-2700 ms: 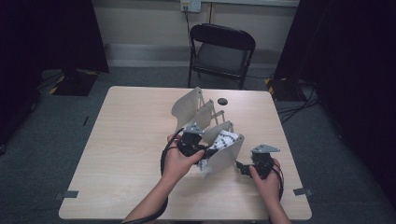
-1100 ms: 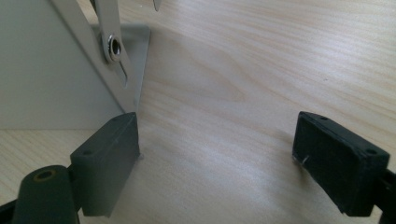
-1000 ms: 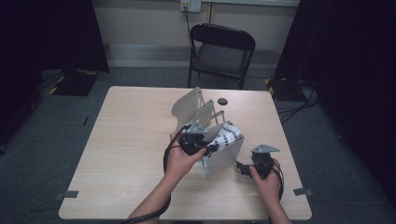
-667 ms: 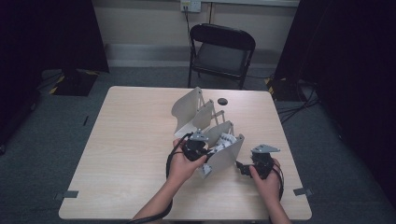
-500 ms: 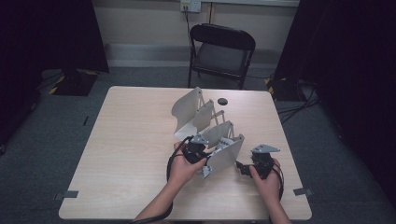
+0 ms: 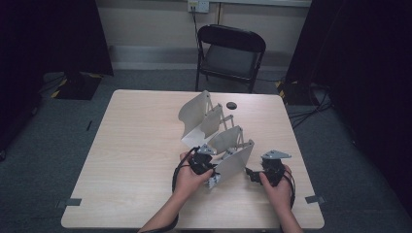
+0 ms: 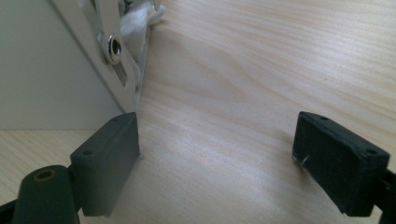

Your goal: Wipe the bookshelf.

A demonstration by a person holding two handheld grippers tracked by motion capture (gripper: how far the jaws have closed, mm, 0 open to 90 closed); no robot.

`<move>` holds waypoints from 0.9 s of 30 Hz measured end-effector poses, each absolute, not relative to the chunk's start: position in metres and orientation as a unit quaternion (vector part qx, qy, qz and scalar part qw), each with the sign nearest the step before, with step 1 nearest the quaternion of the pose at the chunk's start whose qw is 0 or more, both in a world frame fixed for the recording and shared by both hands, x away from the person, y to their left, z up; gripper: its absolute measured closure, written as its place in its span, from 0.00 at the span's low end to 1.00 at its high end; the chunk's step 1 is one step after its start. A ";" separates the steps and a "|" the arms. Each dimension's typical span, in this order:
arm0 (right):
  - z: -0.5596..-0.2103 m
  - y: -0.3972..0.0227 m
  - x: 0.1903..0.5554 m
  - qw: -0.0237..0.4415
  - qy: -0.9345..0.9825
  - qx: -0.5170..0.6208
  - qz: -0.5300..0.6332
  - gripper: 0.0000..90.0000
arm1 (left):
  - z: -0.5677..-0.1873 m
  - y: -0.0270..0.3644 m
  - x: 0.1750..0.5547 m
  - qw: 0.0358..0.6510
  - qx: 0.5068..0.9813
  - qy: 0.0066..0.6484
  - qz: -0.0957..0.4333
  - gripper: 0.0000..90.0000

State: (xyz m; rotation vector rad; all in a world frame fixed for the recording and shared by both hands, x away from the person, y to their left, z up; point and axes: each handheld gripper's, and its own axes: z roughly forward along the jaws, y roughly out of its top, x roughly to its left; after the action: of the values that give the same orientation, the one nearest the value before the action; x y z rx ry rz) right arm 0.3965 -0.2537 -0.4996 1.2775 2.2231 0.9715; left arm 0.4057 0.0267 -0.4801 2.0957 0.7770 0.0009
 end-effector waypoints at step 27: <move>-0.500 -0.254 0.396 0.199 0.795 0.457 0.347 0.15 | -0.472 0.090 0.396 0.430 0.840 0.329 0.035 0.90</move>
State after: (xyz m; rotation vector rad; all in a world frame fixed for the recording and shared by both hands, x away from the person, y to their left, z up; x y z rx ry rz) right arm 0.3965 -0.2536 -0.4996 1.2773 2.2226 0.9712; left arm 0.3961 0.0900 -0.4721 2.0965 0.8211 0.0865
